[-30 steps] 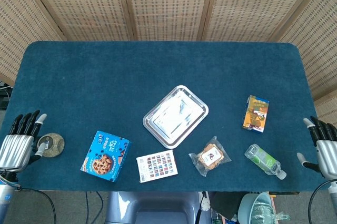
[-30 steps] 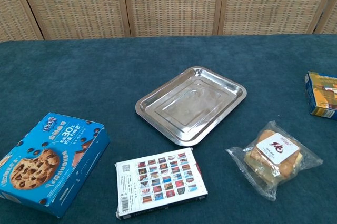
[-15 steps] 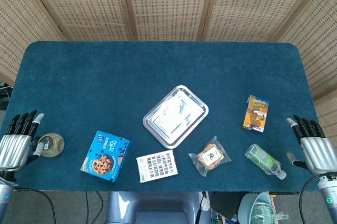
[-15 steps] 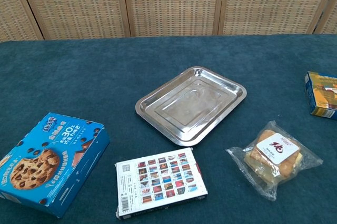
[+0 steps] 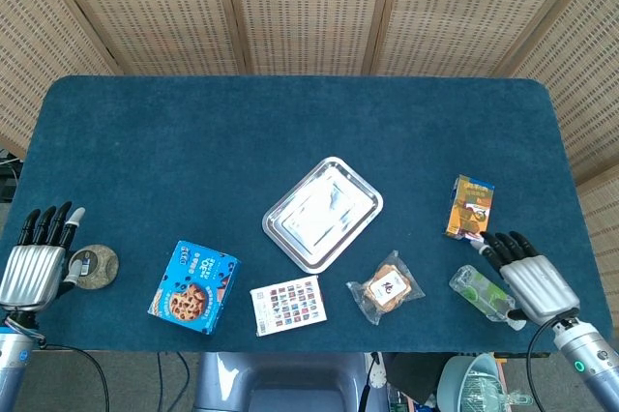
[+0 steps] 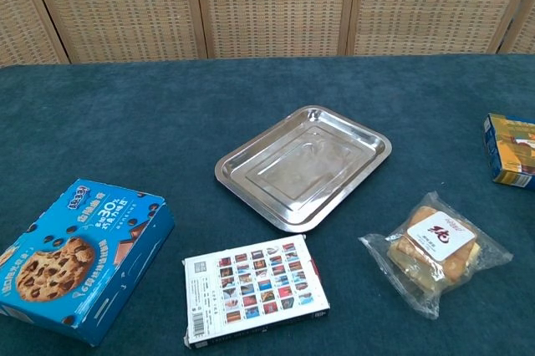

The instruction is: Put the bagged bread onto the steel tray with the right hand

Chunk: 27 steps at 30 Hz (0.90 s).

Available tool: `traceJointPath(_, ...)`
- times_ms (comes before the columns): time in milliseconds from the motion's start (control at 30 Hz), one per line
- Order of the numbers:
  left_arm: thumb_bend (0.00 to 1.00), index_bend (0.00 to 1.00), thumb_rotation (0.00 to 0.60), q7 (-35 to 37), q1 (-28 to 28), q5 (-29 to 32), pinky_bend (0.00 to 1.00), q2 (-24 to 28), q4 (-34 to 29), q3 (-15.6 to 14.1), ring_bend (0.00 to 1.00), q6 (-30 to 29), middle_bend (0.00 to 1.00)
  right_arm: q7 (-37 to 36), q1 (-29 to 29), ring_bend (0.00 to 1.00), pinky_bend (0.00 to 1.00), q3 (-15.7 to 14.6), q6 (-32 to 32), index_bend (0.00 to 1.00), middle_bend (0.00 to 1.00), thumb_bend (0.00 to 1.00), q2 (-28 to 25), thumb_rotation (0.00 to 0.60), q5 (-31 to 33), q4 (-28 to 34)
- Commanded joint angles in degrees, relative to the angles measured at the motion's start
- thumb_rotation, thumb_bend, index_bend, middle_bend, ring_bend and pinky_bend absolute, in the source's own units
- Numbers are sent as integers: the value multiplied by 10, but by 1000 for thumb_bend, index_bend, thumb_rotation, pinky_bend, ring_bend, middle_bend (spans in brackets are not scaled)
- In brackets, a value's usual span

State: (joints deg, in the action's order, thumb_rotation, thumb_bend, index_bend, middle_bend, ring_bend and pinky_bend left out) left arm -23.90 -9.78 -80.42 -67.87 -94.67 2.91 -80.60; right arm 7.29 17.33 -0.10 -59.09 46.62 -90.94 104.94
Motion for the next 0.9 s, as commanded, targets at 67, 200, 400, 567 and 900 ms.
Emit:
traceJointPath(67,424,0,600,-14,-4,9,0,-8,4,1,0,8,0,-30,33,0,0,-12,45,0,0,312,-15,600,-28,8)
traceJointPath(200,424,0,600,-24,-8,17,0,-14,8,2,0,16,0,-41,61,0,0,-8,91,0,0,312,-27,600,-12,6)
traceJointPath(400,424,0,600,-23,-6,26,0,-14,9,8,0,9,0,-52,90,0,0,1,129,0,0,312,-31,600,6,7)
traceJointPath(567,424,0,600,-18,-4,25,0,-10,9,8,0,5,0,-54,106,0,0,0,151,0,0,312,-19,600,6,7)
traceJointPath(900,424,0,600,-16,-6,33,0,-11,16,9,0,10,0,-6,116,0,0,-14,176,0,0,312,-13,600,10,41)
